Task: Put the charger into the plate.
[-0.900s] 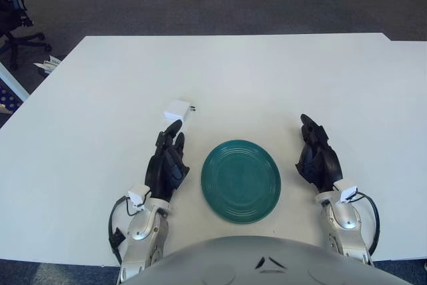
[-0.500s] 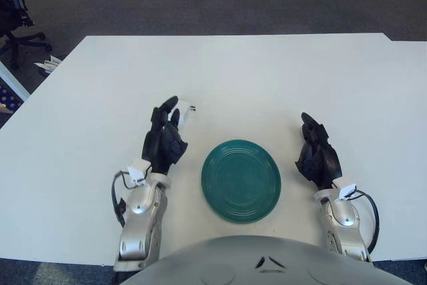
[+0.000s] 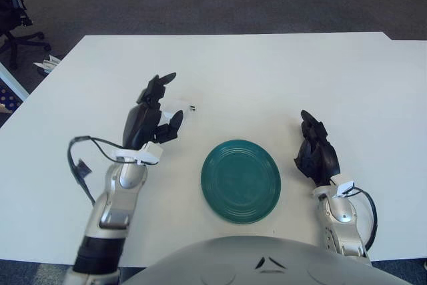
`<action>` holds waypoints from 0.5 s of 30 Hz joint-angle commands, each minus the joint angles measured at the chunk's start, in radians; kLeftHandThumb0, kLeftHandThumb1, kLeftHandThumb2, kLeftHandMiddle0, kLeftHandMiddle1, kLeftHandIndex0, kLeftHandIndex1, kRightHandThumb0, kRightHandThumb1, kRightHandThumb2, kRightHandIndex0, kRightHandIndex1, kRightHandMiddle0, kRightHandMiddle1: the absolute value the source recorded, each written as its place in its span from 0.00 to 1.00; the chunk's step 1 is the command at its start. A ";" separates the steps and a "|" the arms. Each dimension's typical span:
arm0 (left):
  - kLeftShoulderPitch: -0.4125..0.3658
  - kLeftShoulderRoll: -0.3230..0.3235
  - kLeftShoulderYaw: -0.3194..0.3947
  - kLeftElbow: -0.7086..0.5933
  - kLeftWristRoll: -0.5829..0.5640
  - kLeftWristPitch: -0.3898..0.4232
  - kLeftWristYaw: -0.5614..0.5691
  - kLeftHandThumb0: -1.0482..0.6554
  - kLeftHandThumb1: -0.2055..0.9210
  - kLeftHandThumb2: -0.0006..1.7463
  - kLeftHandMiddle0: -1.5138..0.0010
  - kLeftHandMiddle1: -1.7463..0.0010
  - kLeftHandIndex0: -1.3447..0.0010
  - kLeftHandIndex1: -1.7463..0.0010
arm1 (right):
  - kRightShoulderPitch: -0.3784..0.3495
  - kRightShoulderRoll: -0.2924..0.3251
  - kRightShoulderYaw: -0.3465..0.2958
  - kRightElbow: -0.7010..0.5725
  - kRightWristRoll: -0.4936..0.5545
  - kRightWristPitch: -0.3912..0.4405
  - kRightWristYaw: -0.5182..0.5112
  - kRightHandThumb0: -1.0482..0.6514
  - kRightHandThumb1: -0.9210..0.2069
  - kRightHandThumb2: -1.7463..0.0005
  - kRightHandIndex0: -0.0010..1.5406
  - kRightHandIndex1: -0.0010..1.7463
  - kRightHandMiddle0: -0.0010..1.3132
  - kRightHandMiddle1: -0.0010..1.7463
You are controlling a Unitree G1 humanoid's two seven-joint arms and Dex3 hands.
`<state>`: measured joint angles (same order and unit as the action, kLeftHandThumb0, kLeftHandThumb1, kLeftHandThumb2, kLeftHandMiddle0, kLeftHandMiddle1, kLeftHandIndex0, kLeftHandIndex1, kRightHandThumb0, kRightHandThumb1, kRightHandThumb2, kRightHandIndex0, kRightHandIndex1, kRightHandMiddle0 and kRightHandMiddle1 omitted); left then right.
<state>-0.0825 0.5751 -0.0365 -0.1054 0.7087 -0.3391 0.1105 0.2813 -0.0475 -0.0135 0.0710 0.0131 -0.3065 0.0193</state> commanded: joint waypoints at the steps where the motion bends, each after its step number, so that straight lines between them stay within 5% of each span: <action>1: -0.081 0.041 -0.021 0.024 0.022 -0.022 -0.044 0.00 1.00 0.32 0.89 1.00 1.00 0.62 | 0.035 0.010 0.006 0.106 -0.009 0.079 -0.001 0.10 0.00 0.44 0.04 0.00 0.00 0.24; 15: -0.288 0.132 -0.135 0.226 0.094 -0.068 -0.152 0.00 1.00 0.30 0.94 1.00 1.00 0.70 | 0.016 0.006 0.003 0.148 -0.015 0.052 -0.008 0.10 0.00 0.44 0.04 0.00 0.00 0.25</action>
<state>-0.3374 0.6821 -0.1458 0.0720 0.7703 -0.3920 -0.0429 0.2475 -0.0455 -0.0121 0.1155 0.0109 -0.3337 0.0118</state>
